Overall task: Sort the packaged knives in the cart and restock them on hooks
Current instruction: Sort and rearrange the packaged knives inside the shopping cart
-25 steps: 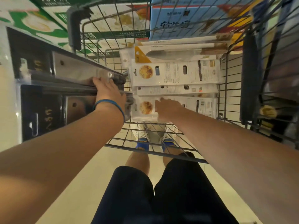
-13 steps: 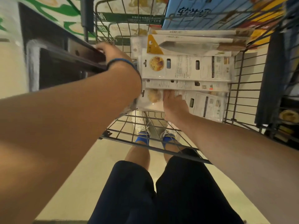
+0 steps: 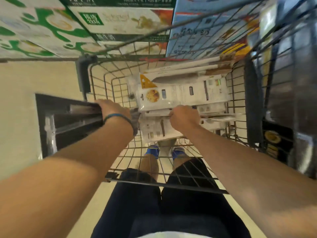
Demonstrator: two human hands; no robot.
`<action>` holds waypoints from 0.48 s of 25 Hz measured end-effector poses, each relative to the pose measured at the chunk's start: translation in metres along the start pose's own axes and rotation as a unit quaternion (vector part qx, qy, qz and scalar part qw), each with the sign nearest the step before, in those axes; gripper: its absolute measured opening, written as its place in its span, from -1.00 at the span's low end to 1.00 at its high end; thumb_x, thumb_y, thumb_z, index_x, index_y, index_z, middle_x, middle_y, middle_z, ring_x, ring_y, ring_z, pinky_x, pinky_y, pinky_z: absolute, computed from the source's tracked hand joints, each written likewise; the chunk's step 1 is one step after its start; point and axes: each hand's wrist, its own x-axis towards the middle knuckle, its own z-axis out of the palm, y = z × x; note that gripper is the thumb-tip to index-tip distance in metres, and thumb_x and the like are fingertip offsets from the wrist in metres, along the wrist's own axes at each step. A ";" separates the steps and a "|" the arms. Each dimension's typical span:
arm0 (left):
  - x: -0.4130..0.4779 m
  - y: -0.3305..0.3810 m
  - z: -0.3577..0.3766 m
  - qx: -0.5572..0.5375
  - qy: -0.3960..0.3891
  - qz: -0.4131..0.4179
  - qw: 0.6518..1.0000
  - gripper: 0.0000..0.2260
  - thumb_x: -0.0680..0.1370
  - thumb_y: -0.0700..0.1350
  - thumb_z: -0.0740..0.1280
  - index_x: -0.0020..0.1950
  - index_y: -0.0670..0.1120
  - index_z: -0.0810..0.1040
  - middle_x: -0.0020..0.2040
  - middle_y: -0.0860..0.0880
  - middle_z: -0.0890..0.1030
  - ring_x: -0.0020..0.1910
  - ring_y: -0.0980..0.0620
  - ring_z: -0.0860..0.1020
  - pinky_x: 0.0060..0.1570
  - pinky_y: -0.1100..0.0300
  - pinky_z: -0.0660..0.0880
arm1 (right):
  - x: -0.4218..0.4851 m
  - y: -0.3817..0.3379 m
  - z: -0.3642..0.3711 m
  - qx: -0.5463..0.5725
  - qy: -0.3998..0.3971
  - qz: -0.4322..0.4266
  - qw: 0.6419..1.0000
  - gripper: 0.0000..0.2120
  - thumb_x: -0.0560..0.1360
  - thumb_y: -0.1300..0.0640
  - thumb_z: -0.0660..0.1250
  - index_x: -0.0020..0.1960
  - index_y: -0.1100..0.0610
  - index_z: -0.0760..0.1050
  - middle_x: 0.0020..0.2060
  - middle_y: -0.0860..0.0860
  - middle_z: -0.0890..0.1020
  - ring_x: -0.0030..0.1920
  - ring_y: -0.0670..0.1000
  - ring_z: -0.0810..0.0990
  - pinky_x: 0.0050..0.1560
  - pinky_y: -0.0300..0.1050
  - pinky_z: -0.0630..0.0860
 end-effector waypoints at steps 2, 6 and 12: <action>-0.020 -0.006 0.003 0.084 0.013 0.040 0.996 -0.53 0.60 0.16 0.14 0.46 -0.01 0.32 0.39 -0.17 0.44 0.35 -0.28 0.38 0.33 -0.22 0.23 | -0.005 0.002 -0.025 0.089 0.030 0.043 0.995 -0.84 0.57 0.13 0.28 -0.07 0.04 0.65 -0.30 -0.03 0.60 -0.25 0.01 0.61 -0.37 -0.20 0.34; -0.073 -0.023 0.030 0.049 0.016 0.084 0.995 -0.39 0.59 0.26 -0.04 0.60 0.06 0.03 0.56 -0.24 0.15 0.50 -0.35 0.10 0.40 -0.35 -0.05 | -0.042 0.009 -0.072 0.341 0.099 0.107 0.929 -0.70 0.57 0.23 0.24 0.16 0.03 0.68 -0.33 -0.08 0.55 -0.32 0.00 0.50 -0.31 -0.20 0.38; -0.119 -0.035 0.047 0.046 0.050 0.094 0.993 -0.50 0.63 0.12 -0.07 0.49 -0.04 0.32 0.45 -0.22 0.34 0.37 -0.26 0.29 0.34 -0.21 0.19 | -0.105 0.027 -0.085 0.425 0.081 0.091 0.897 -0.69 0.51 0.36 0.16 -0.16 0.07 0.61 -0.24 0.05 0.59 -0.09 0.18 0.58 -0.06 -0.03 0.58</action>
